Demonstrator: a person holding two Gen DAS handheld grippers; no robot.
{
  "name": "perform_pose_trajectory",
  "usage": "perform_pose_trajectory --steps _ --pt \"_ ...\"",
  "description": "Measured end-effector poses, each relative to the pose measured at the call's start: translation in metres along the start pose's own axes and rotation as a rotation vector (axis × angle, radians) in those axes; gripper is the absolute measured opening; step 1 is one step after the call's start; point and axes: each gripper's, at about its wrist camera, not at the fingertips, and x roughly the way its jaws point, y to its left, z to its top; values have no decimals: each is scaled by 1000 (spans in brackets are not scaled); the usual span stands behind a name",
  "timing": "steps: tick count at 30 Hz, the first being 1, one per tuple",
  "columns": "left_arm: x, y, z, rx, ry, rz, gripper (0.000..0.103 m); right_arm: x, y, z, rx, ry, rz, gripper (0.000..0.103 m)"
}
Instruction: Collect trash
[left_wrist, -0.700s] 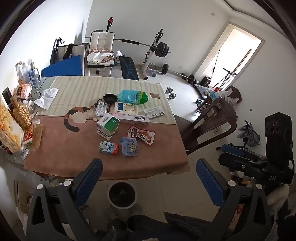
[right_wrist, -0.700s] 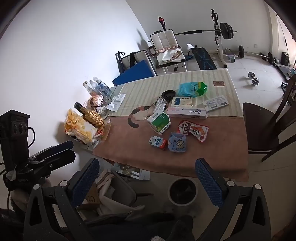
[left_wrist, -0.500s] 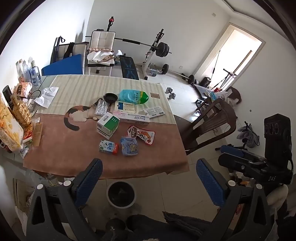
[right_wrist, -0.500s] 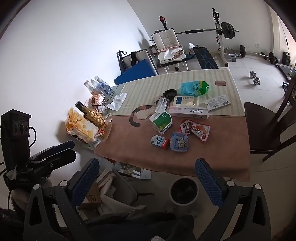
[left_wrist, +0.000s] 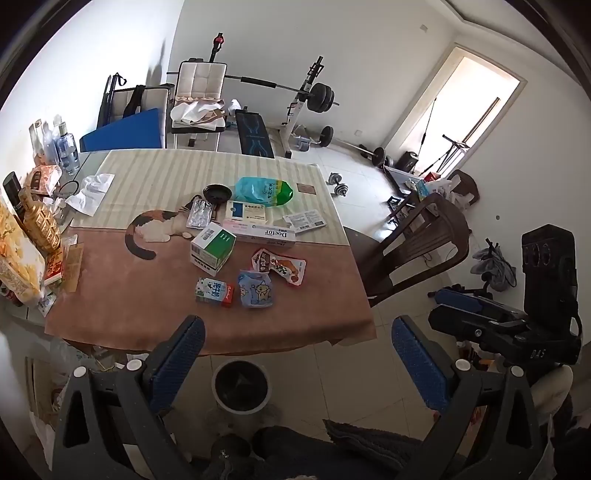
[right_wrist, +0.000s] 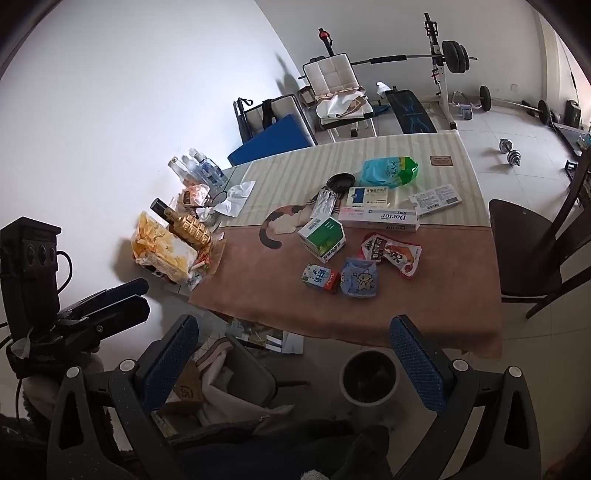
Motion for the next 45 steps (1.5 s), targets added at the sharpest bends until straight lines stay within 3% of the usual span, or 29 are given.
perform_pose_trajectory --steps 45 --pt "5 -9 -7 -4 20 -25 103 4 7 -4 -9 19 12 103"
